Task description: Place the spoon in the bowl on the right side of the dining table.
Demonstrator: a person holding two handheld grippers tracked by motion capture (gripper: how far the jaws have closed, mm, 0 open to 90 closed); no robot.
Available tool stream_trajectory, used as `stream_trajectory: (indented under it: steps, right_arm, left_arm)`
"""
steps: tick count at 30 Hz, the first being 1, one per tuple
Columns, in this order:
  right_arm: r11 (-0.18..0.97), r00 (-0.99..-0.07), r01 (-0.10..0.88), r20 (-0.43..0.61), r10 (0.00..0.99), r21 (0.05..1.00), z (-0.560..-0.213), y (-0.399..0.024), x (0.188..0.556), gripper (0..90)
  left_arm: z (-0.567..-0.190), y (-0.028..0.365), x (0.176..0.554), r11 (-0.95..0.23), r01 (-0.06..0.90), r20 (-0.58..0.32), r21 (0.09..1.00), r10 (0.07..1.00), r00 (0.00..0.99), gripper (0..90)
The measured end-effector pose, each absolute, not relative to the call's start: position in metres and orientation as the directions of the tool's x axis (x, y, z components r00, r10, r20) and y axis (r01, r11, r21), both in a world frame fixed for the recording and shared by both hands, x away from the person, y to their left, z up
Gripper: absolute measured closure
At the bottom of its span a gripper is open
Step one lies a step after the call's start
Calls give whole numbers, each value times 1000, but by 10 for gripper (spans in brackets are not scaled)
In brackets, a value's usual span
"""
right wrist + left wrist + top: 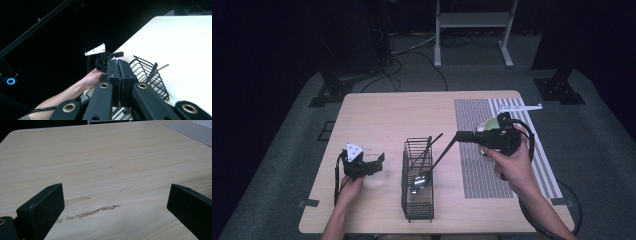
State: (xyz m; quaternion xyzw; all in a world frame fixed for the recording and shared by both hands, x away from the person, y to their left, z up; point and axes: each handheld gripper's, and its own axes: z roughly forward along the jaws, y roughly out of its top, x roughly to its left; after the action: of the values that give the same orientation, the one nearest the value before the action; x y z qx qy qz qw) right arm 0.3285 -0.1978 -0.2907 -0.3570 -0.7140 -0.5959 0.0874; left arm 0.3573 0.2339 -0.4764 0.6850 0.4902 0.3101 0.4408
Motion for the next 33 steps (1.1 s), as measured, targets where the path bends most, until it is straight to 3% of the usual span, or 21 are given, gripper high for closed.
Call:
stream_trajectory:
  steps: [33]
  right_arm:
    - [-51, -672, 642, 593, 443, 765, -289, -258, 323, 888]
  left_arm:
    - [-476, 234, 357, -139, 400, 1, 906, 945, 327, 4]
